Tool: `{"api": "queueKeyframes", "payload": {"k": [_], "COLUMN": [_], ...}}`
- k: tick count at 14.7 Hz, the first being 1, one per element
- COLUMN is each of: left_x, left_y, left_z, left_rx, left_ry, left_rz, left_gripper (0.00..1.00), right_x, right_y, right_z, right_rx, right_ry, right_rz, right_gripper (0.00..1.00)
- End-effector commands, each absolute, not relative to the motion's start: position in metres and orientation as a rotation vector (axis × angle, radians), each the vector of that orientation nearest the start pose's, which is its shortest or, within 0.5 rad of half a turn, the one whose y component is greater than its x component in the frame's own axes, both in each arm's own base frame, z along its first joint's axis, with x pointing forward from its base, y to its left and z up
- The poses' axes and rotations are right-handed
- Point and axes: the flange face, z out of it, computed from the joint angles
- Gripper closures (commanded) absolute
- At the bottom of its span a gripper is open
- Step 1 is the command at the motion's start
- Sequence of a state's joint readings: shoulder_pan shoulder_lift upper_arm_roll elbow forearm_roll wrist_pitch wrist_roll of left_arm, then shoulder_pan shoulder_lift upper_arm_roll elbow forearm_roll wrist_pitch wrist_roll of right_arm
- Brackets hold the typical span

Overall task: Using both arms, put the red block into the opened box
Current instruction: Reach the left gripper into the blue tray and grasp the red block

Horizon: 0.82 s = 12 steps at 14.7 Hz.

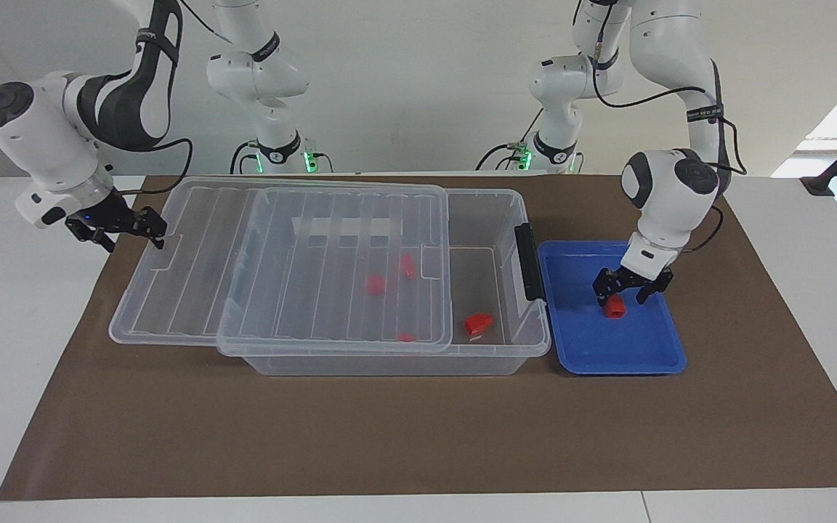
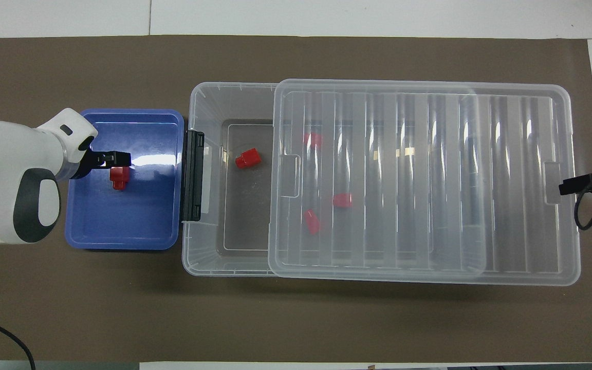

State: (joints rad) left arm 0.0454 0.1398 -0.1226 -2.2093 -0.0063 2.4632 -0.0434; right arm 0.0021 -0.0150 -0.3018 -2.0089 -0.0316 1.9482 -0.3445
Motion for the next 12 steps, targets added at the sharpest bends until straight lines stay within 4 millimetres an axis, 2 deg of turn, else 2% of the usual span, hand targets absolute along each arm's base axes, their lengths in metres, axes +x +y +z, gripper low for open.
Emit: {"api": "queueKeyframes", "payload": {"k": [1,2,3,6,7,8,10,12], "left_x": [0.547,0.541,0.539,0.538,0.538,0.539,0.539,0.538], "left_y": [-0.042,-0.041,-0.041,-0.039,-0.039,-0.038,-0.037,-0.037], "left_z": [0.325,0.319,0.317,0.312,0.312,0.313,0.317,0.337], "left_rx": [-3.161,-3.161,-3.16,-3.161,-3.161,-3.161,-3.161,-3.156], "left_ry": [0.067,0.065,0.065,0.058,0.057,0.053,0.036,0.035], "left_rz": [-0.194,-0.172,-0.165,-0.172,-0.182,-0.179,-0.182,-0.191], "left_gripper": [0.51,0.62,0.65,0.63,0.66,0.99,1.0,1.0], "right_x": [0.513,0.512,0.512,0.51,0.51,0.51,0.51,0.51], "right_y": [-0.181,-0.182,-0.184,-0.19,-0.191,-0.192,-0.192,-0.192], "right_z": [0.459,0.459,0.459,0.459,0.459,0.46,0.46,0.46], "right_rx": [-3.164,-3.164,-3.164,-3.162,-3.162,-3.166,-3.166,-3.166], "right_ry": [-0.127,-0.124,-0.12,-0.149,-0.149,-0.149,-0.149,-0.149], "right_rz": [0.067,0.067,0.067,0.065,0.063,0.05,0.05,0.05], "right_gripper": [0.0,0.0,0.0,0.0,0.0,0.0,0.0,0.0]}}
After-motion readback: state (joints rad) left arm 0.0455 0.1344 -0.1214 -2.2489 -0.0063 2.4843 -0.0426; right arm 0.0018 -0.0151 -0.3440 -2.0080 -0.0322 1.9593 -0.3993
